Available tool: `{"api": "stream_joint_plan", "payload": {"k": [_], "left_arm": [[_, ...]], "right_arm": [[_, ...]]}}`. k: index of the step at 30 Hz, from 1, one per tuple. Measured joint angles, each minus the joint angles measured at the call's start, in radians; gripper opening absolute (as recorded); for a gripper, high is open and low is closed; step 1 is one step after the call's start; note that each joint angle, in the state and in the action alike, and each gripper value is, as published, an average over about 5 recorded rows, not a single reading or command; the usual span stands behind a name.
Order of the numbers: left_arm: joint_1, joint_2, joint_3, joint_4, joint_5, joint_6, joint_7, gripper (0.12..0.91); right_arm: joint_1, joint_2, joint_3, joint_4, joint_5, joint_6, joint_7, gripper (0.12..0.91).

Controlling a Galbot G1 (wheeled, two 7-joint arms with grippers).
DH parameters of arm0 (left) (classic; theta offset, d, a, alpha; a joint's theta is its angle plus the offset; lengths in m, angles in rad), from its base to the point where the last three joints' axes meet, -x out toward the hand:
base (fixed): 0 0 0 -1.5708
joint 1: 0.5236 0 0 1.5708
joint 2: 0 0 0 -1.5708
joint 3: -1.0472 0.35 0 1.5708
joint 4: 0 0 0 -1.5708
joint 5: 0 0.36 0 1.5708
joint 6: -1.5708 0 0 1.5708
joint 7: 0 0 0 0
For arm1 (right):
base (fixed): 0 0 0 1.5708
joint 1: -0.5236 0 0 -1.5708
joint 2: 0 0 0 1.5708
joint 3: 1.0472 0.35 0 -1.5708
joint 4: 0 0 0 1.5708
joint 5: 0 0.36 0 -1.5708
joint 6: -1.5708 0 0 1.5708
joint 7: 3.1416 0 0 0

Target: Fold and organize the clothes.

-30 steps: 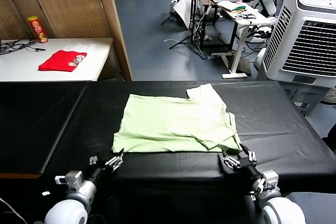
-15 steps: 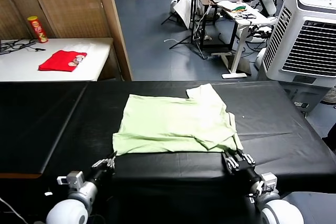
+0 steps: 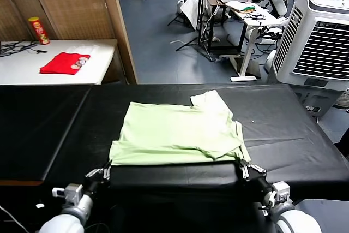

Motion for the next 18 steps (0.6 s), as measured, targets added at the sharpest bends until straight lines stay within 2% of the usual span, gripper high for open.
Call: {"api": "stream_joint_plan", "payload": {"k": [4,10,12,15,18], "left_arm": [[0.049,-0.003,-0.010,-0.030,0.011,0.002,-0.006,0.128],[0.104,0.000,-0.031,-0.060,0.021,0.011,-0.022,0.128],[0.118,0.001,-0.035,-0.069,0.018,0.020,-0.028,0.128],[0.137,0.001,-0.038,-0.085,0.017,0.033,-0.036,0.141],[0.152,0.003,-0.038,-0.102,0.017,0.051,-0.050,0.243]], "right_arm": [[-0.028,-0.011,0.004,0.018,0.001,0.000,0.011,0.122],[-0.085,0.008,0.016,0.059,-0.002,-0.004,0.043,0.149],[-0.104,0.017,0.022,0.074,-0.005,-0.007,0.049,0.220],[-0.135,0.031,0.032,0.101,-0.014,-0.013,0.056,0.385],[-0.168,0.045,0.037,0.133,-0.026,-0.016,0.061,0.552]]}}
